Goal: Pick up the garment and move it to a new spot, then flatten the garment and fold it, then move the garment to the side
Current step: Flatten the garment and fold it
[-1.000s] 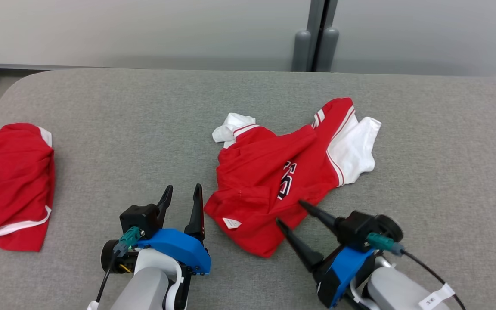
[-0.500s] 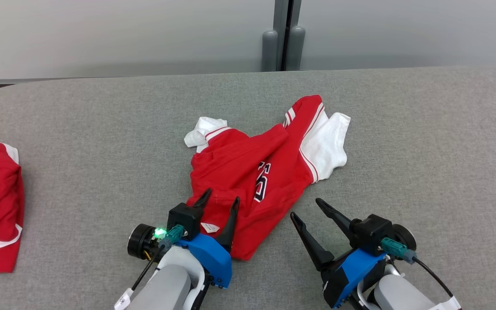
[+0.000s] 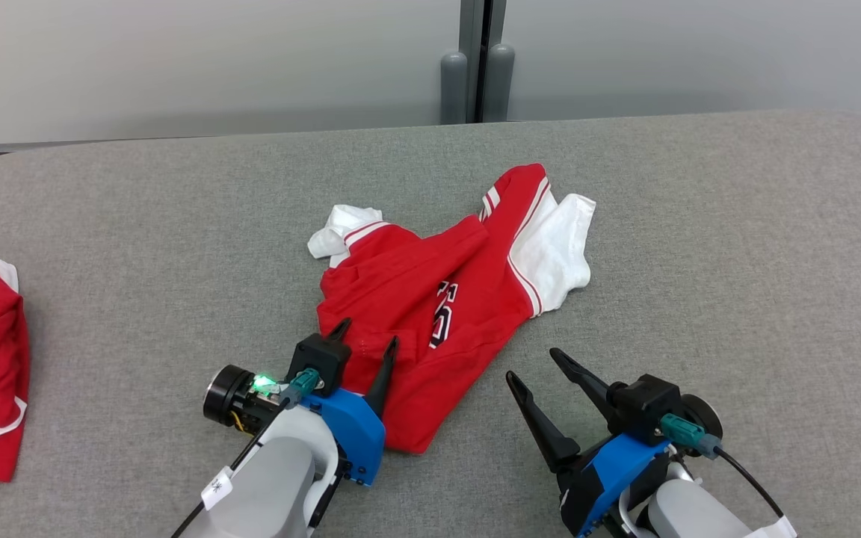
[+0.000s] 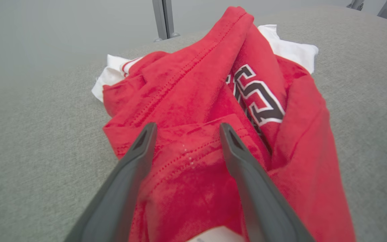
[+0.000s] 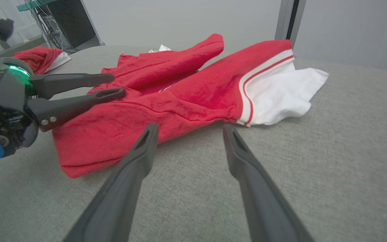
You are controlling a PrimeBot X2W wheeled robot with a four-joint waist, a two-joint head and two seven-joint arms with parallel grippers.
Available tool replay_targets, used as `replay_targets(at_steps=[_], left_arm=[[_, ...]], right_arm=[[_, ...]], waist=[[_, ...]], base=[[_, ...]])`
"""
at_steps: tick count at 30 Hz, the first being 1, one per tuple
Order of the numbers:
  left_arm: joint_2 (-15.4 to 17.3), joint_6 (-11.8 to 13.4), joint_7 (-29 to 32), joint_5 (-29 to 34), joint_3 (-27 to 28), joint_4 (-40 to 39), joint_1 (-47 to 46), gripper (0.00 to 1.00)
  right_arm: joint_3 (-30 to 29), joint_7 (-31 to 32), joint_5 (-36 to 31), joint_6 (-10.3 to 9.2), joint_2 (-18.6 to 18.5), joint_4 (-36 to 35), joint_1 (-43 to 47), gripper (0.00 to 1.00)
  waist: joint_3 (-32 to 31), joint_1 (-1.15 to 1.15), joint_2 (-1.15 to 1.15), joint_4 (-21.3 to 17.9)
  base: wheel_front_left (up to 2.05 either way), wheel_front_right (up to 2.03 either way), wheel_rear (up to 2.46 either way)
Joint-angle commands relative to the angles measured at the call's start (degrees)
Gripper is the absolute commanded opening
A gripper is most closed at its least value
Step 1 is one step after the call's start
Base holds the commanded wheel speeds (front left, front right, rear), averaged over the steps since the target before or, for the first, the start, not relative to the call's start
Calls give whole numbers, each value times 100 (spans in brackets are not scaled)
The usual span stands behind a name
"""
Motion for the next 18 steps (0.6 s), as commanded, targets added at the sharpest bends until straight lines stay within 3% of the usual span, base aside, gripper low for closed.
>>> replay_targets(at_steps=[1, 18], left_arm=[[0, -40, -15, -55, -29, 76, -131, 100], [-43, -211, -26, -404, -350, 108, 121, 100]], right_arm=[[0, -32, -31, 1, 24, 30, 89, 100], [23, -32, 22, 1, 100, 102, 136, 100]], waist=[[-14, 0, 0, 7], [-174, 0, 0, 181]], base=[[0, 0, 0], [0, 0, 0]])
